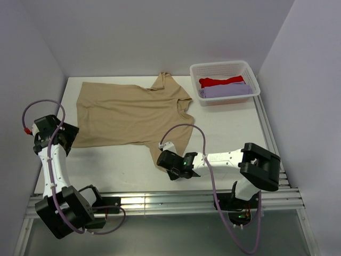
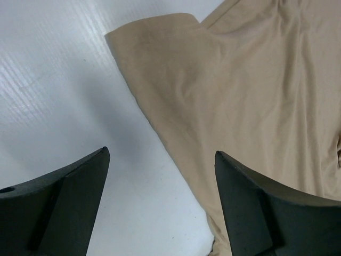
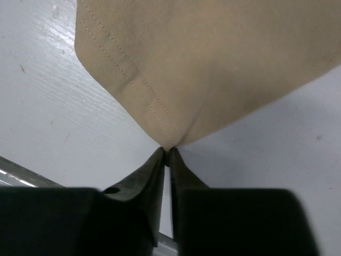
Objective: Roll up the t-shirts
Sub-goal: Flatten the tshirt
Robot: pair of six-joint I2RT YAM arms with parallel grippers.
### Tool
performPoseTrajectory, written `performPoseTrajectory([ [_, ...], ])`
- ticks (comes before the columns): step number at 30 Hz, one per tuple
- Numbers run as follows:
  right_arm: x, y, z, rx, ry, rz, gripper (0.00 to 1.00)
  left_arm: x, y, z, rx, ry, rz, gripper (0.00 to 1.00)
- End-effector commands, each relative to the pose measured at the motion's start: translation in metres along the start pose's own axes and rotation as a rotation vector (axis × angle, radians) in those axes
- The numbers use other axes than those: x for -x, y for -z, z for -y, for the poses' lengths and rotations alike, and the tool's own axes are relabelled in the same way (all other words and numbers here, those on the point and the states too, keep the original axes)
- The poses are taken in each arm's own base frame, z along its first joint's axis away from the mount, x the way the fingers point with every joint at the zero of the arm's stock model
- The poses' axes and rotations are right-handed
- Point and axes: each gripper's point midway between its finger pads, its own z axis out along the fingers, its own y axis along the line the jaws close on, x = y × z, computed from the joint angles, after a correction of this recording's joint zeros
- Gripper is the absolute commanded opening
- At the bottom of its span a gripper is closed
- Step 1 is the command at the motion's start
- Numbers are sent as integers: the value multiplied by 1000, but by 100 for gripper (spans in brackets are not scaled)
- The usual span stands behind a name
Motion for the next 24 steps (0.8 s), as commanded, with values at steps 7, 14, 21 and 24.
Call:
performPoseTrajectory([
  [7, 21, 11, -2, 13, -27, 85, 0, -3, -21, -32, 153, 204, 58, 78],
  [14, 16, 13, -5, 53, -27, 71, 0, 15, -45, -35, 234, 290, 107, 72],
  [21, 19, 21, -4, 63, -34, 86, 0, 40, -68, -41, 327, 268, 169, 65],
  [24, 18, 26, -5, 73, -42, 83, 0, 44, -81, -33, 298, 235, 165, 61],
])
